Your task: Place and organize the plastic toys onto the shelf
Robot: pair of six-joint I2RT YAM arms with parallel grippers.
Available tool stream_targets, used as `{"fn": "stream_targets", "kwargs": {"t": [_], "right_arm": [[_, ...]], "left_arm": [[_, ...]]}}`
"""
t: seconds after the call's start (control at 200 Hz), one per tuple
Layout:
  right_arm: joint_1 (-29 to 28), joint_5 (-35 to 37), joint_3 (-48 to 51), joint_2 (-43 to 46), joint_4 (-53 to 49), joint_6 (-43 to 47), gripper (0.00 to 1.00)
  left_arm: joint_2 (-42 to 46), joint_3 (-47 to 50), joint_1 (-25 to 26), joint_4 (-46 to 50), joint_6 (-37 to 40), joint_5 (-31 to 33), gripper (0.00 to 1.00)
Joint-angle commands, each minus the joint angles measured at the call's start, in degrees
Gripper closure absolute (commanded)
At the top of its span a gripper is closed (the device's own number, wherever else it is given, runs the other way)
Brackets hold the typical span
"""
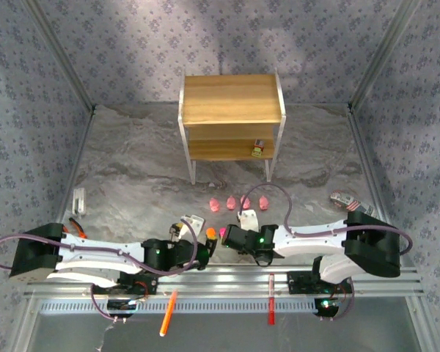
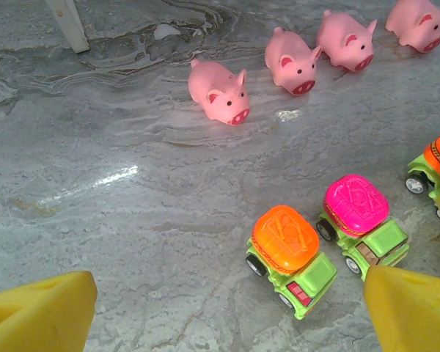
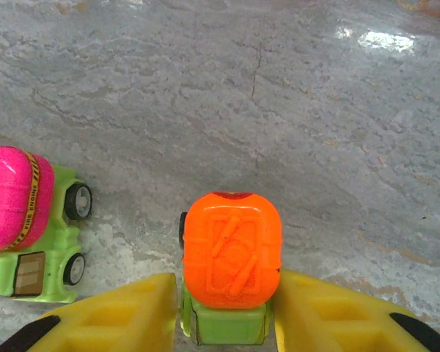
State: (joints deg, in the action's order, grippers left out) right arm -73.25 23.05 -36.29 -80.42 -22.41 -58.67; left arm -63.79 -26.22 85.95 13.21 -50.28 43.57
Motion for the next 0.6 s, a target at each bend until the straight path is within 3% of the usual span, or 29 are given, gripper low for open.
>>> {"fn": "stream_targets", "kwargs": {"t": [0.0,0.595], "right_arm": [[0.0,-0.1,0.6,-0.8,-0.5,0.4,0.60],[-0.8,5.1,-0.8,1.7,-5.4,-1.2,0.67]], "left_arm": [[0.1,-0.7,0.5,0.6,-1.1,1.7,0.07],[0.0,0.3,0.6,-3.6,1.5,-0.3,0.07]]}}
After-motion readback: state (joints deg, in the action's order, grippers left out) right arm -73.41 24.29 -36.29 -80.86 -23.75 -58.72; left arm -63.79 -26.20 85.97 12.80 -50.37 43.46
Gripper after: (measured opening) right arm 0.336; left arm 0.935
